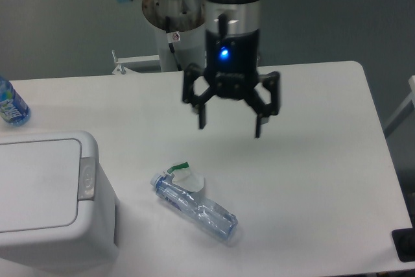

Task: Open the trash can
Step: 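Move the open gripper over toward the white trash can lid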

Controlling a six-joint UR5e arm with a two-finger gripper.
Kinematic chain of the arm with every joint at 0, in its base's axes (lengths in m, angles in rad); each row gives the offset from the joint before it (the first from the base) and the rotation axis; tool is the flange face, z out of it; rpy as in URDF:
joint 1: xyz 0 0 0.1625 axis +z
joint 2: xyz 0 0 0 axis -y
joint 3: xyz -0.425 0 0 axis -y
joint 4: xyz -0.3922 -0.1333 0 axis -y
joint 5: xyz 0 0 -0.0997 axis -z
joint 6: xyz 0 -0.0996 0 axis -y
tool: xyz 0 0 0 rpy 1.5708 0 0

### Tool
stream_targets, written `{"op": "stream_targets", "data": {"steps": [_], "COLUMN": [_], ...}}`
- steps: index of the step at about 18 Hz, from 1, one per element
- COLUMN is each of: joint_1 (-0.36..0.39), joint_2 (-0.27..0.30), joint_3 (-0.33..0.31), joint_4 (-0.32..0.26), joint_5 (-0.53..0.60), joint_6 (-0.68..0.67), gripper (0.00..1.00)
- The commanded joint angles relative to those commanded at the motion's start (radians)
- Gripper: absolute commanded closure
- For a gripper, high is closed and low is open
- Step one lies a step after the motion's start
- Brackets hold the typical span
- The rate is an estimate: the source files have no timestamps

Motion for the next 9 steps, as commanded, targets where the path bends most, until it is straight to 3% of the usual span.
{"op": "stream_targets", "data": {"steps": [6, 9], "joint_1": [-0.037, -0.071], "joint_2": [-0.028, -0.046], "joint_3": [0.011, 0.009], "joint_4": [0.0, 0.003], "joint_5": [-0.121, -0.13], "joint_6": [-0.247, -0.269], "gripper": [0.0, 0.0]}}
